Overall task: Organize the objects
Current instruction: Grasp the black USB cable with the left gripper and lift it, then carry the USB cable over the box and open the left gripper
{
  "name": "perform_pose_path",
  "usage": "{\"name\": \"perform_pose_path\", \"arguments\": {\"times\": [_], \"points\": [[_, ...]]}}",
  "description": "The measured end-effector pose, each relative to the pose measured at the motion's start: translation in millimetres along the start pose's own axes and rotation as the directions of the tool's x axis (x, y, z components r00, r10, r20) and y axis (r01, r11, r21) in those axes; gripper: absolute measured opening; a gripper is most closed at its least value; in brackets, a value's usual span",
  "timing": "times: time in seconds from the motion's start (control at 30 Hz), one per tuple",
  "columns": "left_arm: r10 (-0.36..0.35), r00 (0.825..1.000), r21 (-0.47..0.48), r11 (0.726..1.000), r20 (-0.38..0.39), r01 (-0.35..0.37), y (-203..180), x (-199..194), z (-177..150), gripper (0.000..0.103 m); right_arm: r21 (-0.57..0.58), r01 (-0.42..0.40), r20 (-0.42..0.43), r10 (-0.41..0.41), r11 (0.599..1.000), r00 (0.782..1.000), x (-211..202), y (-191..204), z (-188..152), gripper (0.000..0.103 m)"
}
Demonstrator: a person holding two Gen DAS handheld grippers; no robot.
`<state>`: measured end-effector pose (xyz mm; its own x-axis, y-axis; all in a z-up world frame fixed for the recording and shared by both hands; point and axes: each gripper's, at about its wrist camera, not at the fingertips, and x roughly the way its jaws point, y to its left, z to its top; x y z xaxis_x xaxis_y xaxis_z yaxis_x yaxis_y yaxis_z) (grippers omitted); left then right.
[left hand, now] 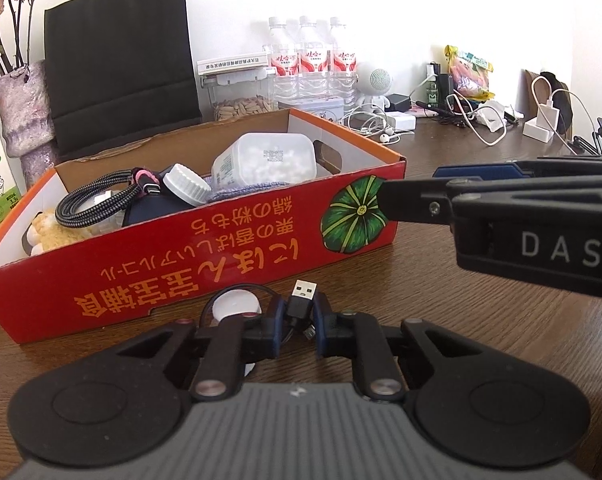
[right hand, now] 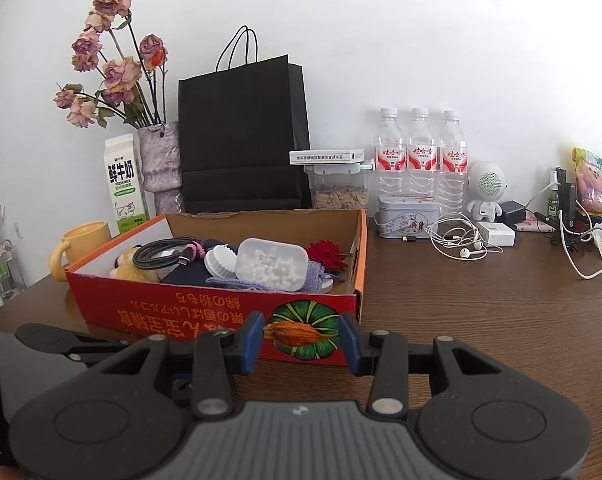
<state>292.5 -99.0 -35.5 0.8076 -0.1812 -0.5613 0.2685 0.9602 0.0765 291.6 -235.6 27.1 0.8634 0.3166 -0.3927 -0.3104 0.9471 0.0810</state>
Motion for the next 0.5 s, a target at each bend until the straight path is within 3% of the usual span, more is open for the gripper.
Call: {"name": "perform_pose_path", "arguments": {"times": [0.5], "points": [[0.035,0.996,-0.009,0.999,0.085,-0.035,4.9,-26.5,-2.9,0.016,-0.023,0.02,0.013,-0.02,1.0,1.0,3.3,3.8,-3.2,0.04]]}}
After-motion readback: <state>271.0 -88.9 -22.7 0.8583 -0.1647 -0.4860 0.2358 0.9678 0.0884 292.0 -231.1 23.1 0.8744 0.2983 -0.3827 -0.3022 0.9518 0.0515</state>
